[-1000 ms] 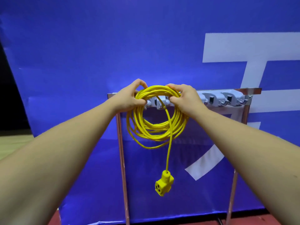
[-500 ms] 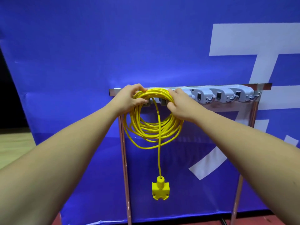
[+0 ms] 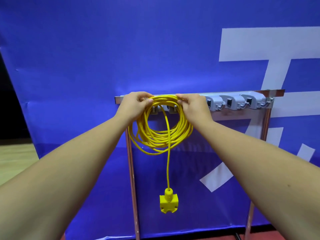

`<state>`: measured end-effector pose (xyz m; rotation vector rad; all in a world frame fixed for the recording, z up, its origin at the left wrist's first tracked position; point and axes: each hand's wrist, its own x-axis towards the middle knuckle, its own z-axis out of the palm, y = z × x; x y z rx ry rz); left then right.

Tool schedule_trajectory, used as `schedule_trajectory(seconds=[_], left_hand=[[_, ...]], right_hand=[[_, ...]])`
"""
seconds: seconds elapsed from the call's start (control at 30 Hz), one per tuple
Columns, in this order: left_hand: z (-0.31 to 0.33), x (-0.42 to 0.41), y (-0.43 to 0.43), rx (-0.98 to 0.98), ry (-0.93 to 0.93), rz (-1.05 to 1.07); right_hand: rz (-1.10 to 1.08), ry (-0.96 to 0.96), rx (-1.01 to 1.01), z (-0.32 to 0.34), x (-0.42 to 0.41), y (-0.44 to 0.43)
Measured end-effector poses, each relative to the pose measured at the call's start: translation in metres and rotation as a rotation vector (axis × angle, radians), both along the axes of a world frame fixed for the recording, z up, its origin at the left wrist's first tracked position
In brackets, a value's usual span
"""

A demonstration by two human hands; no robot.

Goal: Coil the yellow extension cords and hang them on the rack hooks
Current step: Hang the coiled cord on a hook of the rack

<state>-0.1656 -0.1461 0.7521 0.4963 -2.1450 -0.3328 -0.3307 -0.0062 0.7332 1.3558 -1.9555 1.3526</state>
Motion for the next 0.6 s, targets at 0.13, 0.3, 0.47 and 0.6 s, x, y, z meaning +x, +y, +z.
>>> schedule_trajectory(seconds=[0.13, 0.3, 0.47, 0.6], left_hand=[[0.008, -0.005, -0.004, 0.139, 0.002, 0.015], [-0.005, -0.012, -0.011, 0.34, 0.124, -0.101], [-0.02, -0.01, -0.015, 0.291, 0.169, -0.107], [-0.024, -0.015, -0.008, 0.271, 0.253, -0.025]], right_hand=[[-0.032, -0.068, -0.017, 0.005, -0.004, -0.012], [-0.135, -0.02, -0.045, 0.009, -0.007, -0.019], [-0.18, 0.23, 0.057, -0.015, -0.014, -0.02], [-0.224, 0.252, 0.164, -0.018, -0.011, -0.021]])
